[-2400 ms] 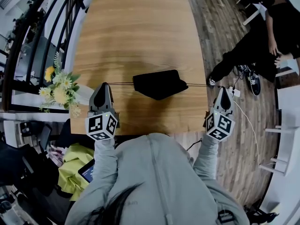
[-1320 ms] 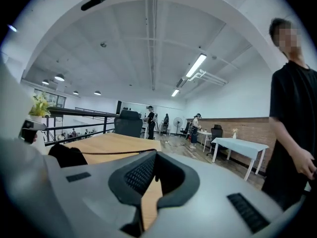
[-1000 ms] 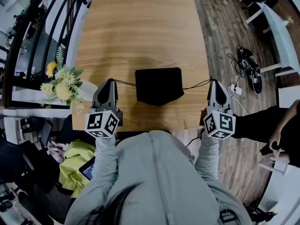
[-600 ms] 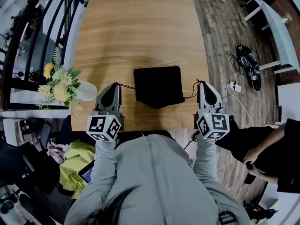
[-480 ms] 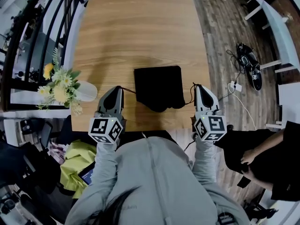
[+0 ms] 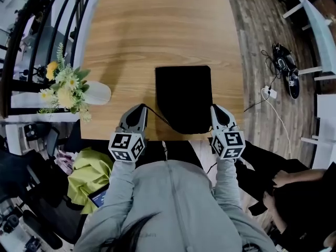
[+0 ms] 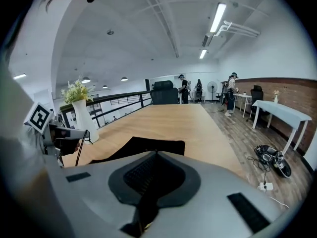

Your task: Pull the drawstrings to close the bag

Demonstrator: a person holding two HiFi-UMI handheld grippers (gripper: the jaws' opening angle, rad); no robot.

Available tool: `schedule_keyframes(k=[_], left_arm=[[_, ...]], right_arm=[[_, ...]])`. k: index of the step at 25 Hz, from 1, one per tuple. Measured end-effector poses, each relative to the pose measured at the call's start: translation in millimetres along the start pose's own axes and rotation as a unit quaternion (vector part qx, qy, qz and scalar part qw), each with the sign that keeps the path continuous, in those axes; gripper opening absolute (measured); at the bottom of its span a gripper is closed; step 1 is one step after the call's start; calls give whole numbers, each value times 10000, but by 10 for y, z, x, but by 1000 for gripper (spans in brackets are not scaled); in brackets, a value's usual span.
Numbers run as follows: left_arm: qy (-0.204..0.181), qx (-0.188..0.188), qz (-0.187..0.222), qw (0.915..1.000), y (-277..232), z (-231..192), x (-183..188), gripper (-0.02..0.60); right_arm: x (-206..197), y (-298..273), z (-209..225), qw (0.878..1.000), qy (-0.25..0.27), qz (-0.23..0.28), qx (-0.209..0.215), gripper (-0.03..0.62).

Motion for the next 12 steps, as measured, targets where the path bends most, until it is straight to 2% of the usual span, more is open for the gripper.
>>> schedule_keyframes(k=[10,11,12], left_arm=[[246,15,-736,9970,-50,7,-401,31],[279,-11,-777,9966,-54,5,-415,36],[323,-51,-815,9961,-59,3,-426,76]], right_arm=[[-397,-216,44,9957,74,-918,-54,25],[-396,-219,48,9954,55,-959,-28,25],[-388,-215,52,9952,43,-978,-11,25]])
Point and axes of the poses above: the fingertips, and each gripper's own axes: y backward along the fingers, z to its right, x out of its top, the point moved 7 cm from there along y, backward along the fingers, and after that the axes turned 14 degrees about -y, right-handed, at the moved point
